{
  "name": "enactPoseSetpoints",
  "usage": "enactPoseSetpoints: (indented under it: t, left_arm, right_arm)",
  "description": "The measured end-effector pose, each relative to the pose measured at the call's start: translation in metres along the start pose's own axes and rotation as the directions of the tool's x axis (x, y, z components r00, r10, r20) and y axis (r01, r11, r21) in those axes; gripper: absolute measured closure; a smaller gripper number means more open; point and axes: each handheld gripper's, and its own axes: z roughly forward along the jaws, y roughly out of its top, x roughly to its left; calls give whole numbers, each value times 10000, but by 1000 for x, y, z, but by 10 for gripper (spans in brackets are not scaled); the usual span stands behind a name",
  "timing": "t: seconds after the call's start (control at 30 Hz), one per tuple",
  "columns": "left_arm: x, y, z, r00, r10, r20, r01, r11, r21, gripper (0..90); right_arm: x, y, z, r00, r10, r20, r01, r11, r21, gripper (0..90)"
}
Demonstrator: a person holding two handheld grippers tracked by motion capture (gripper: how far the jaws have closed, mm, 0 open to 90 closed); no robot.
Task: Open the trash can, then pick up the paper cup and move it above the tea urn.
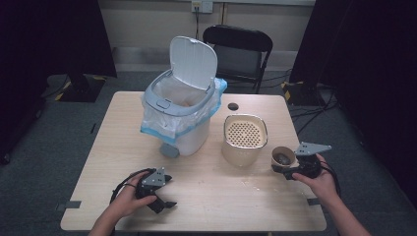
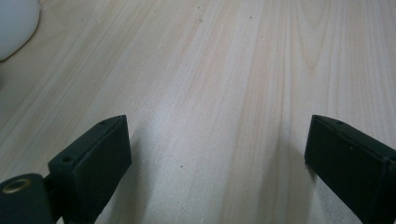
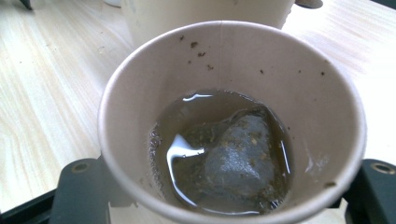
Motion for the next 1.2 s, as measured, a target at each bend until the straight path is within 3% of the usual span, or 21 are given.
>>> enactPoseSetpoints:
  t: [1.2]
  left_arm:
    - [0, 0, 0, 10000, 31, 1, -31, 10000, 16, 63]
  right_arm:
    - [-33, 48, 5, 9999, -61, 124, 62, 10000, -56, 287]
